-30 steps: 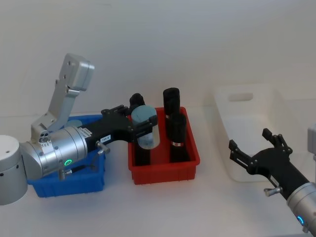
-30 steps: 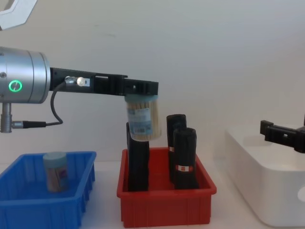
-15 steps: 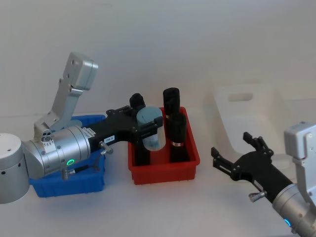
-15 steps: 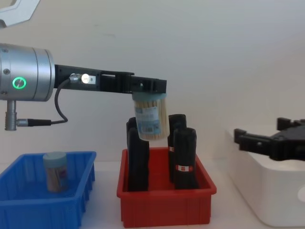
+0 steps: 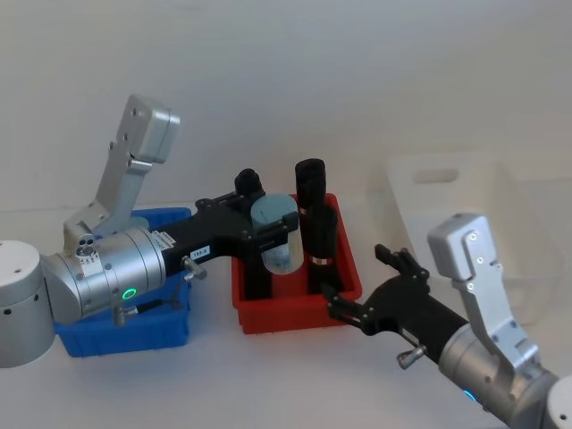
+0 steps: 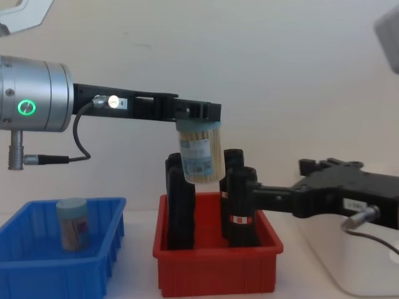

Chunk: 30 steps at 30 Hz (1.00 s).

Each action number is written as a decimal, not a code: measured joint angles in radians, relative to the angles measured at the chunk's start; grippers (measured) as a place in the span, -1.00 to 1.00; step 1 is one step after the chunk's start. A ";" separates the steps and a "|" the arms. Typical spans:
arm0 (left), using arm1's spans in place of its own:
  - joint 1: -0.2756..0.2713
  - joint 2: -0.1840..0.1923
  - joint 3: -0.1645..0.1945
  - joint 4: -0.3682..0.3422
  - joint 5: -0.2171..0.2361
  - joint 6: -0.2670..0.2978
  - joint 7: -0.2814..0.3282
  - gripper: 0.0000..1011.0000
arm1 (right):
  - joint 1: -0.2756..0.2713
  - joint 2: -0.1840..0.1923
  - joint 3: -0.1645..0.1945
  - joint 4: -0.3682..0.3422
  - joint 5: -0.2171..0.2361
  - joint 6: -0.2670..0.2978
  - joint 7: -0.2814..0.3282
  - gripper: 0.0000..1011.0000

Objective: Pick the cotton swabs from the blue box and place them into the white box.

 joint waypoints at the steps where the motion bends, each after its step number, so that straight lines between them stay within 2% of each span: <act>1: 0.000 0.000 0.000 0.000 0.000 0.000 0.000 0.31 | 0.011 -0.008 -0.005 0.005 -0.014 0.009 0.011 0.98; 15: -0.001 -0.001 0.001 0.000 -0.001 0.001 -0.003 0.31 | 0.091 -0.070 -0.037 0.053 -0.093 0.054 0.065 0.98; 30: -0.001 -0.001 0.001 0.000 0.000 0.001 -0.004 0.31 | 0.157 -0.116 -0.051 0.102 -0.110 0.075 0.102 0.98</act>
